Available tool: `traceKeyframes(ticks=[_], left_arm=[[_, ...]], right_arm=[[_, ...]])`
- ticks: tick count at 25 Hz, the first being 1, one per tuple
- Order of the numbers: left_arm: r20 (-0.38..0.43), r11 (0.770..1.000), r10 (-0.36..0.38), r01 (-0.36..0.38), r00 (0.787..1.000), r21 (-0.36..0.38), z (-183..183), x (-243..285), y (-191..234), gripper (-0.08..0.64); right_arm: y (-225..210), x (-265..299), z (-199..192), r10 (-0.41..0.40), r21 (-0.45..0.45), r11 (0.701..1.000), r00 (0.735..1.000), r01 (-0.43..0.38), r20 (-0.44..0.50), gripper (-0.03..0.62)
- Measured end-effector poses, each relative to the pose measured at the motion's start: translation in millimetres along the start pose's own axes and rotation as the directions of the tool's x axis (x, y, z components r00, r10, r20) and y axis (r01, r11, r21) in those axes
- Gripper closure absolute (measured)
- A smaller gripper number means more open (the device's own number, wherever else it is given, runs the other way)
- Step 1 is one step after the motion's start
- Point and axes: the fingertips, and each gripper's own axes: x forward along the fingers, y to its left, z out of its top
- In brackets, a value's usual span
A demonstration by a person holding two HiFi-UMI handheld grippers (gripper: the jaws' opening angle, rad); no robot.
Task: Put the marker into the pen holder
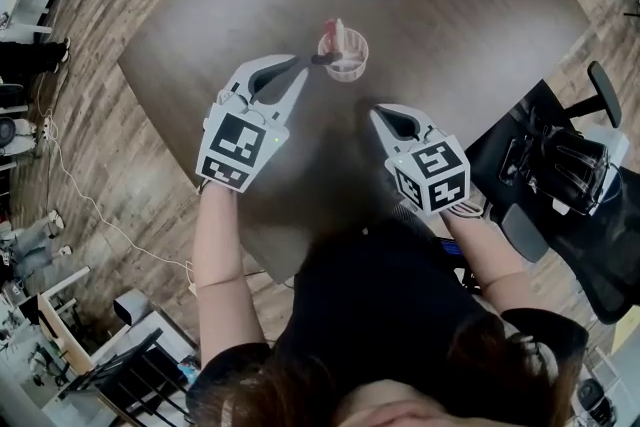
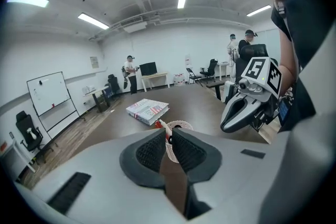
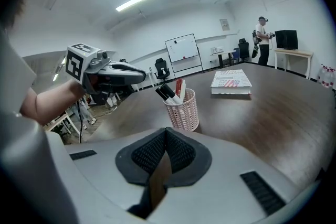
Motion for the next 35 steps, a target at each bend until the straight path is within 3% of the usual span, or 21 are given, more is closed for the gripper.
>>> traceKeyframes(ticks=[6, 15, 18, 22, 25, 31, 35], left_arm=[[0.051, 0.989, 0.11, -0.104, 0.993, -0.105, -7, -38, 9, 0.52], [0.074, 0.944, 0.23, -0.204, 0.97, -0.261, -32, -88, 8, 0.528], [0.073, 0.912, 0.273, -0.234, 0.959, -0.336, -42, -102, 6, 0.529], [0.069, 0.843, 0.341, -0.272, 0.938, -0.464, -53, -120, 5, 0.529], [0.055, 0.8, 0.385, -0.303, 0.921, -0.518, -61, -130, 3, 0.529], [0.001, 0.739, 0.402, -0.324, 0.916, -0.591, -85, -141, -8, 0.531], [-0.025, 0.711, 0.4, -0.327, 0.916, -0.623, -97, -143, -18, 0.531]], right_arm=[[11, -5, 5, -0.017, -0.015, 1.0, 1.0, 0.018, 0.018, 0.577], [24, -11, 12, -0.044, -0.049, 0.998, 0.998, 0.046, 0.034, 0.577], [28, -12, 16, -0.045, -0.064, 0.997, 0.998, 0.047, 0.039, 0.577], [32, -13, 20, -0.045, -0.084, 0.995, 0.998, 0.049, 0.045, 0.577], [34, -13, 23, -0.045, -0.09, 0.995, 0.998, 0.05, 0.051, 0.577], [40, -9, 31, -0.044, -0.1, 0.994, 0.997, 0.05, 0.056, 0.577], [42, -8, 35, -0.041, -0.108, 0.993, 0.998, 0.046, 0.057, 0.577]])
